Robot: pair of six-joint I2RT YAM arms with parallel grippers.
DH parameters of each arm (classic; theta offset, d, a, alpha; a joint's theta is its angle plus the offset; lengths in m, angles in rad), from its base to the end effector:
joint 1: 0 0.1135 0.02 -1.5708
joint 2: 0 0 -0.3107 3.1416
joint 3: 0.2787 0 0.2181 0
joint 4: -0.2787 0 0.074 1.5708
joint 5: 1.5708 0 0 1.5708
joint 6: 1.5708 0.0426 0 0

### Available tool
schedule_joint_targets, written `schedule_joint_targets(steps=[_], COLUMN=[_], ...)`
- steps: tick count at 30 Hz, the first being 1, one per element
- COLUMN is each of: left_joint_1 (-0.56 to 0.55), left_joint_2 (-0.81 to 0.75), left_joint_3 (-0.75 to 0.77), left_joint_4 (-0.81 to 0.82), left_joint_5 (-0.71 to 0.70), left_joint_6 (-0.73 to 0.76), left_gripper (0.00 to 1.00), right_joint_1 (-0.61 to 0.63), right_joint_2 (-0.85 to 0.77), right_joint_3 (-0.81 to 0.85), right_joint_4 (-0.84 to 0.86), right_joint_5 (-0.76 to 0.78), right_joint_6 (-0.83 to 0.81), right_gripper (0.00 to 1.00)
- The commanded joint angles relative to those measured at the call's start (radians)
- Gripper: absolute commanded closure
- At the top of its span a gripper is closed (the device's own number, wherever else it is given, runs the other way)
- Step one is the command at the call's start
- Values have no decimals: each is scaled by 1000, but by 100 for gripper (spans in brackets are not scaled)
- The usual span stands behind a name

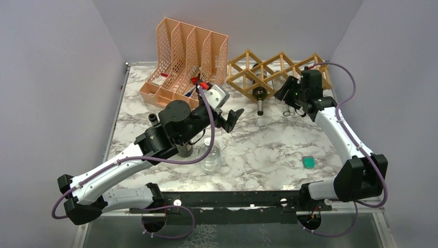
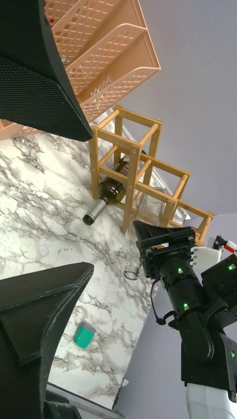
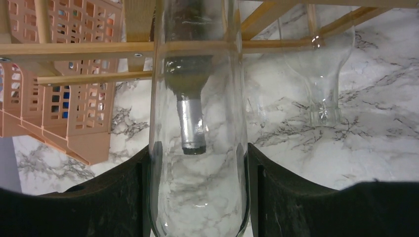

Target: Put the wine bottle on the wine rack

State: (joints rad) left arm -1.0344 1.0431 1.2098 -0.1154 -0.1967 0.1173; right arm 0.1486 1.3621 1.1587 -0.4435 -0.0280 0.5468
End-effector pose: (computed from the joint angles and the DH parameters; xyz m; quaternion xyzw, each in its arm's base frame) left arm 0.0971 -0.1470 0.4818 0.3135 0.6136 -0.2587 0.6769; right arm 0.2630 0.0406 0.3636 0.1709 0.8786 0.1636 0.4147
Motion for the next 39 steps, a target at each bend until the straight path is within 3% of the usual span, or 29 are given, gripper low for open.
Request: schedule_joint_targets(steps=[1, 14, 25, 39], left_joint_1=[-2, -3, -2, -3], left_joint_2=[11, 27, 10, 9], left_joint_3=[17, 8, 38, 55], left_joint_4=[-18, -15, -58, -87], left_joint_5=[11, 2, -22, -26], left_joint_6=[5, 19, 30, 27], left_gripper=[1, 1, 1, 1], right_joint_1=[-8, -15, -21, -27], right_joint_2=[-4, 60, 206, 319], right_joint_3=[-64, -168, -64, 11], right_joint_4=[315, 675, 674, 647], right_joint_5=[2, -7, -14, -24], right_joint_6=[34, 53, 9, -18], right_gripper=[99, 99, 98, 53])
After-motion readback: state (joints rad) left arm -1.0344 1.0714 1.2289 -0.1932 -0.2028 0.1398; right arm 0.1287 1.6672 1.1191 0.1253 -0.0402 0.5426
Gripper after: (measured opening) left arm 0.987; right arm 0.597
